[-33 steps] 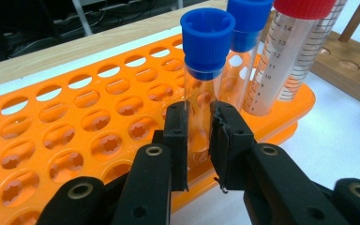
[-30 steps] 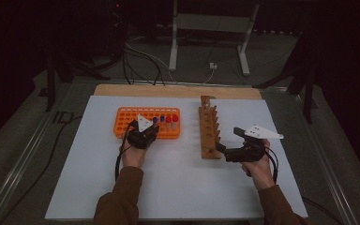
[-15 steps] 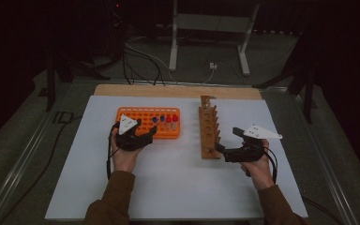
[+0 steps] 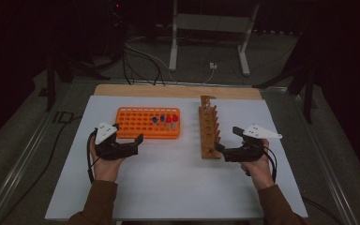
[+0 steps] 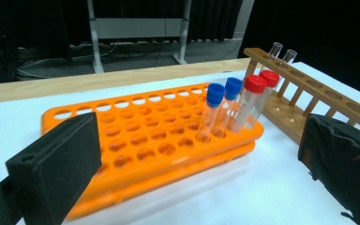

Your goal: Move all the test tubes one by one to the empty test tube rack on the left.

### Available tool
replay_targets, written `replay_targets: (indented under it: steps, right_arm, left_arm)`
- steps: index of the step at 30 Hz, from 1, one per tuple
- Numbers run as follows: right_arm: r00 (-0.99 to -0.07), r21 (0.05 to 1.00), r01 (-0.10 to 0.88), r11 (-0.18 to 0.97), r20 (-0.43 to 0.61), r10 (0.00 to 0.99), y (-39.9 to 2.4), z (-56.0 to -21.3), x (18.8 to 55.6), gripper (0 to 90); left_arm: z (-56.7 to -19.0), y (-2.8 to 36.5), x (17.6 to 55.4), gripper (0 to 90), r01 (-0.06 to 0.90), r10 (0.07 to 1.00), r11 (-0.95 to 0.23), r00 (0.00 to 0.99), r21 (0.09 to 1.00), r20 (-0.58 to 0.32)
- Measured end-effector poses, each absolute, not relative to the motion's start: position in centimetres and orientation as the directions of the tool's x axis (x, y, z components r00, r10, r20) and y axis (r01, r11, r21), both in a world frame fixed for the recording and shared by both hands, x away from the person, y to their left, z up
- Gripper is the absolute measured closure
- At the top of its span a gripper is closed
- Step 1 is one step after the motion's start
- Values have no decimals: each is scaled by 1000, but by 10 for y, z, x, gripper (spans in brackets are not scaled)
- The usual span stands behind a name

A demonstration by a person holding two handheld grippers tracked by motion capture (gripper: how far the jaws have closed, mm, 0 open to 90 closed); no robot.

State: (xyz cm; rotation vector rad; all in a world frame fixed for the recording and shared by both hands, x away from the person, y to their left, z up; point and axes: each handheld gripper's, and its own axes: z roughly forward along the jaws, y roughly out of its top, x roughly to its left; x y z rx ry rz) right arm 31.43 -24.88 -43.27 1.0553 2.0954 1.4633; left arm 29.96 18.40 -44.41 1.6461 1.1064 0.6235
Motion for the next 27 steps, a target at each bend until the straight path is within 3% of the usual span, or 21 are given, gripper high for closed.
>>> replay_targets:
  steps: [9,15,27]
  right_arm:
    - [-646,919,349,182,95,757,-246,-427,320,0]
    - [-625,922,352,164,101,774,-243,-421,333,0]
    - [-599,914,366,174,88,796,-233,-416,372,0]
  left_arm:
    - [-452,203,274,4,350,912,-62,401,935,-90]
    - [-455,201,271,4,348,918,-98,393,932,-50]
    - [-463,193,270,4,362,917,-90,395,928,-65]
